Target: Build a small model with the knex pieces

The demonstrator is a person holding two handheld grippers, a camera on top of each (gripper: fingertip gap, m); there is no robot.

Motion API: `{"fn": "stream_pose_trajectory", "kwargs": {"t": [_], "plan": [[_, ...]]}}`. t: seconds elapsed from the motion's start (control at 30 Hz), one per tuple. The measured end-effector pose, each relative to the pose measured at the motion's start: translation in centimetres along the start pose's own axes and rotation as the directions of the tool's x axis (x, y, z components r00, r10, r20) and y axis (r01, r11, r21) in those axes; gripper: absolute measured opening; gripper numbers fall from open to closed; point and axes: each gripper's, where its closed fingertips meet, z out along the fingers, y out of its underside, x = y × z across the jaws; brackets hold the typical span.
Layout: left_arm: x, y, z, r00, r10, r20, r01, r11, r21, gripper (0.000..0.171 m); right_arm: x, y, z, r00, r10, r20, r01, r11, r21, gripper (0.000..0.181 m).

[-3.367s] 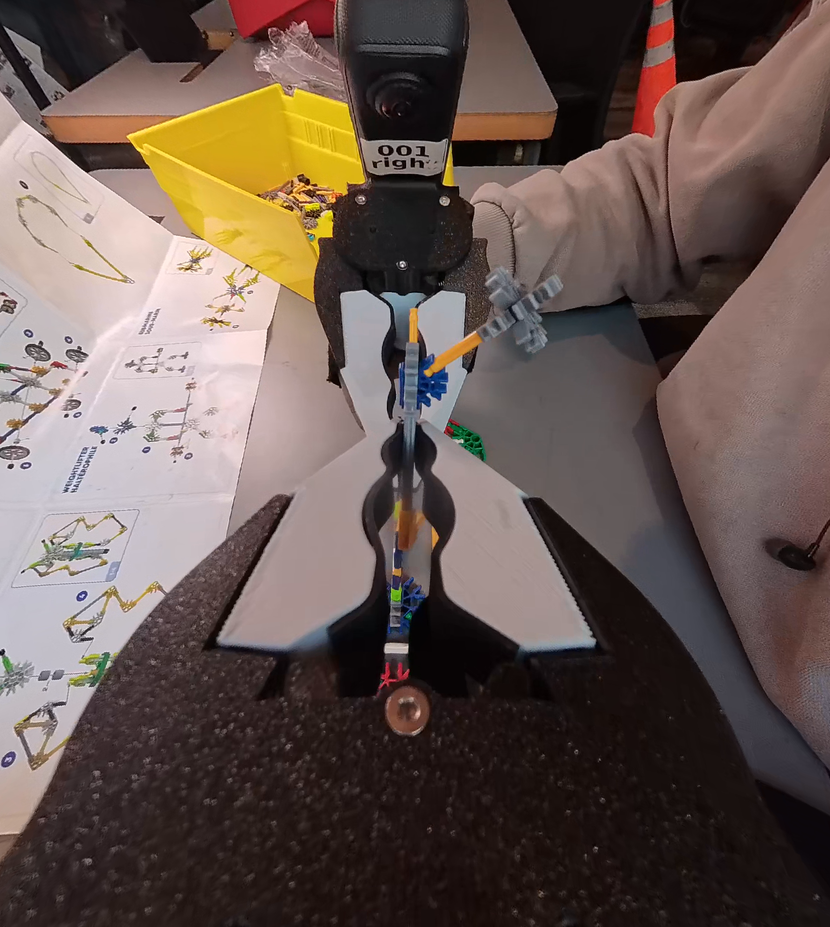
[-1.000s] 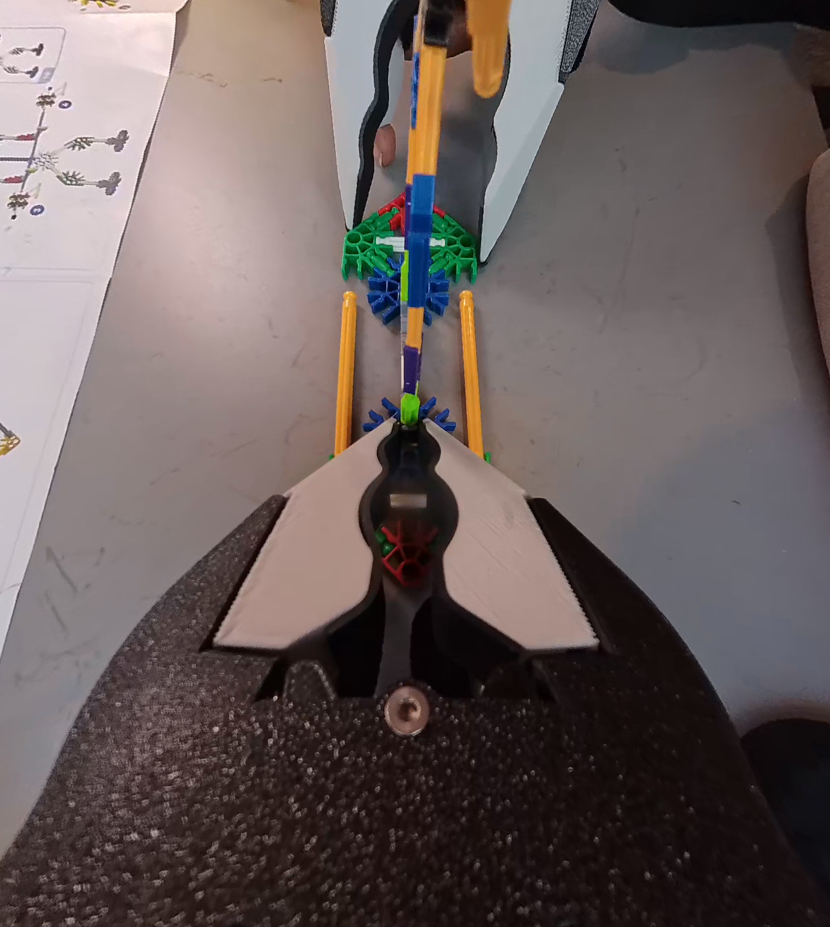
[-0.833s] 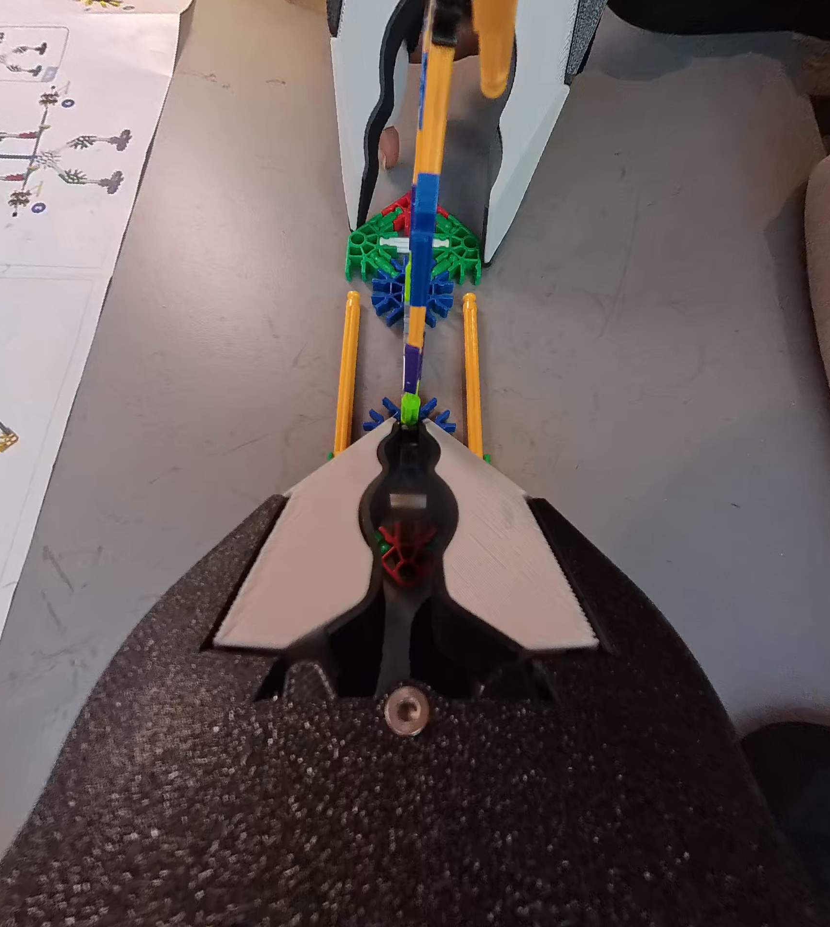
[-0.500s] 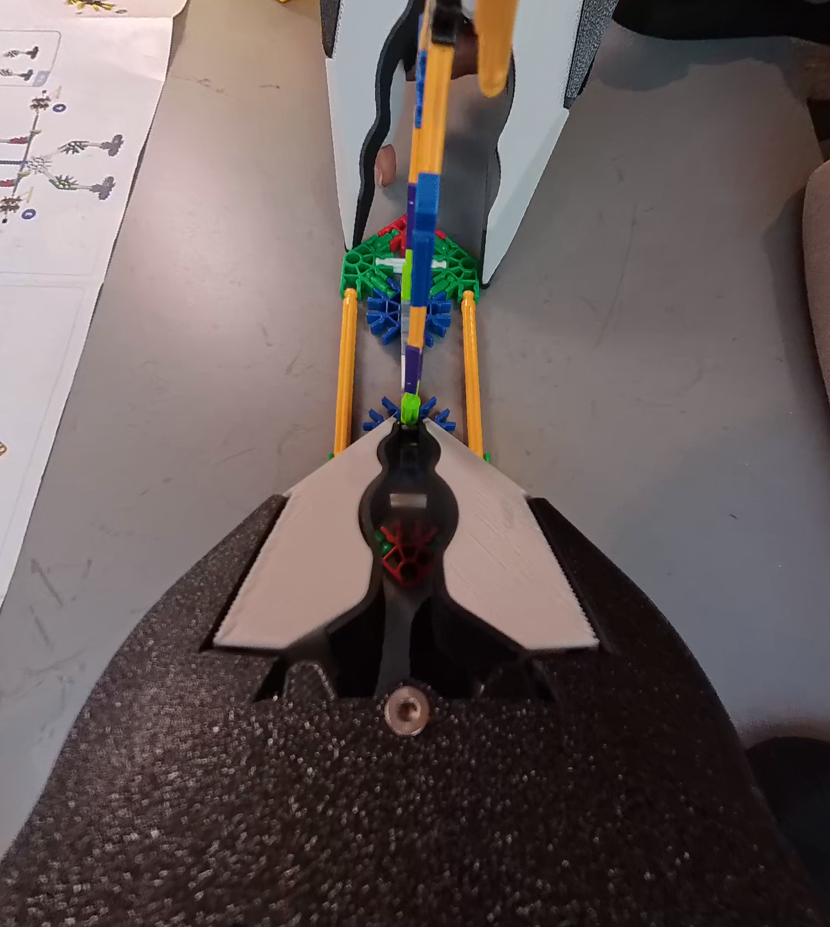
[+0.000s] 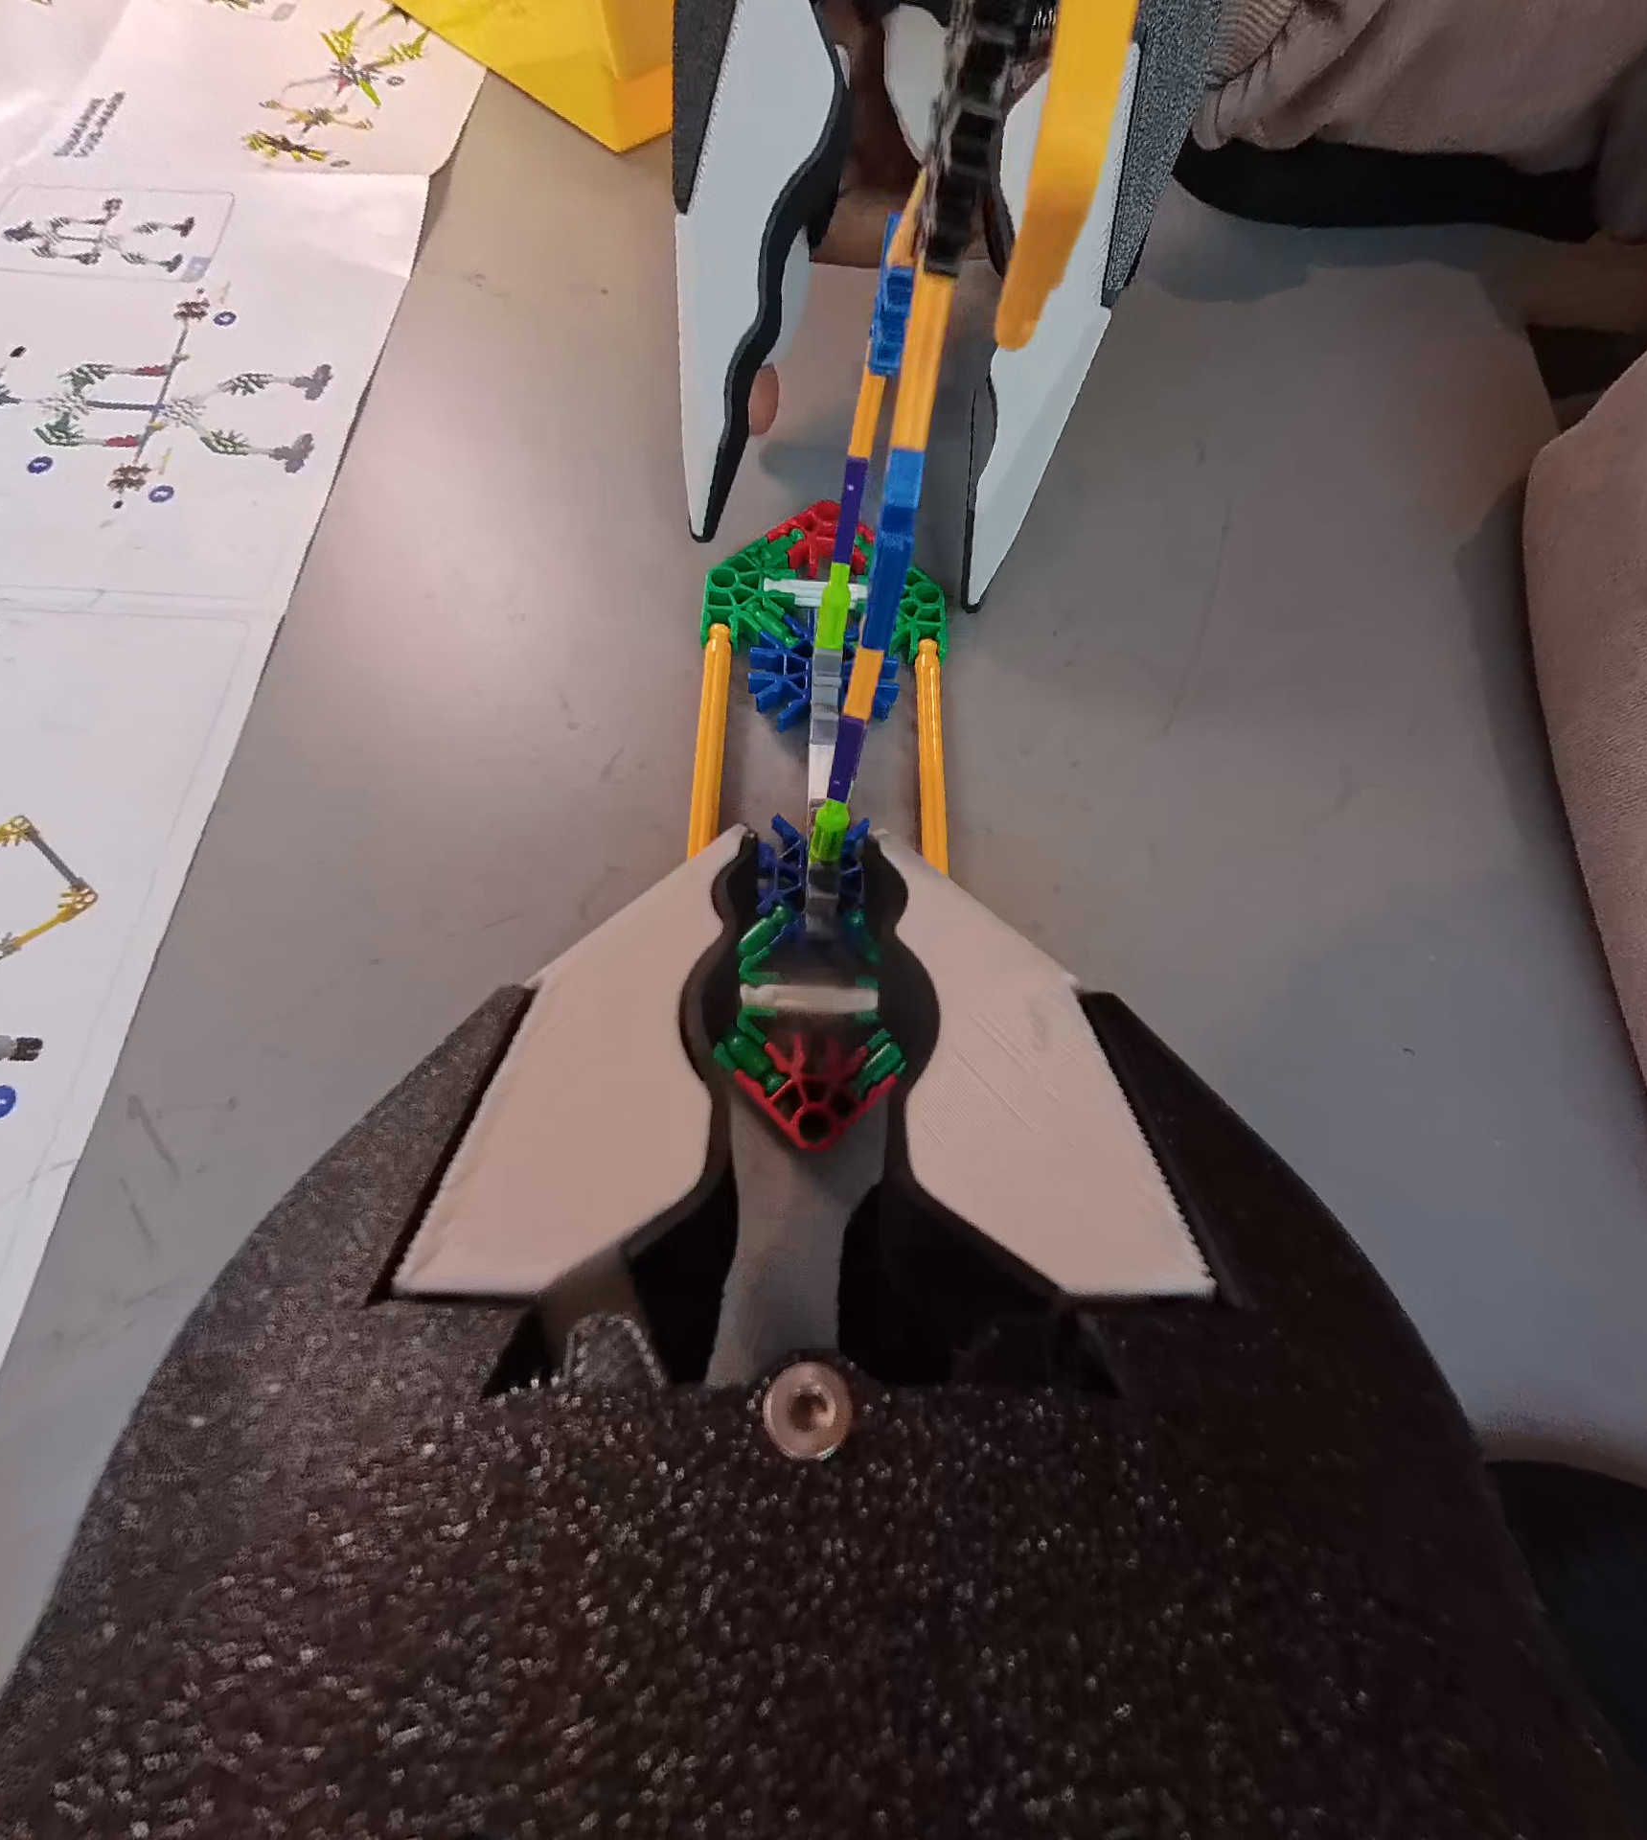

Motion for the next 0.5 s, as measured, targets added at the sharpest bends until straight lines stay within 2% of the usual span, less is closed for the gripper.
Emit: {"fn": "stream_pose_trajectory", "kwargs": {"t": [0.13,0.23,0.33,0.37,0.5], "plan": [[-0.6,0.6,-2.0,1.000,-0.024,0.009,0.024,1.000,-0.015,0.048,0.1,0.5,-1.0,1.000,-0.018,0.012,0.018,1.000,-0.003,0.054],[-0.4,1.9,-2.8,1.000,-0.031,0.006,0.031,0.996,-0.083,0.067,-0.1,0.8,-1.2,0.999,-0.024,0.029,0.025,1.000,-0.002,0.047],[-0.1,3.9,-1.8,1.000,0.000,0.004,0.000,0.981,-0.192,0.068,0.0,1.1,-0.7,0.999,-0.047,0.029,0.048,0.998,-0.036,0.041],[0.0,4.1,-1.5,1.000,0.007,0.002,-0.007,0.980,-0.198,0.060,-0.1,1.1,-0.6,0.998,-0.052,0.033,0.053,0.998,-0.037,0.039],[-0.1,4.0,-1.3,1.000,0.012,-0.012,-0.014,0.979,-0.203,0.057,-0.2,1.1,-0.6,0.998,-0.050,0.040,0.052,0.998,-0.035,0.038]]}}
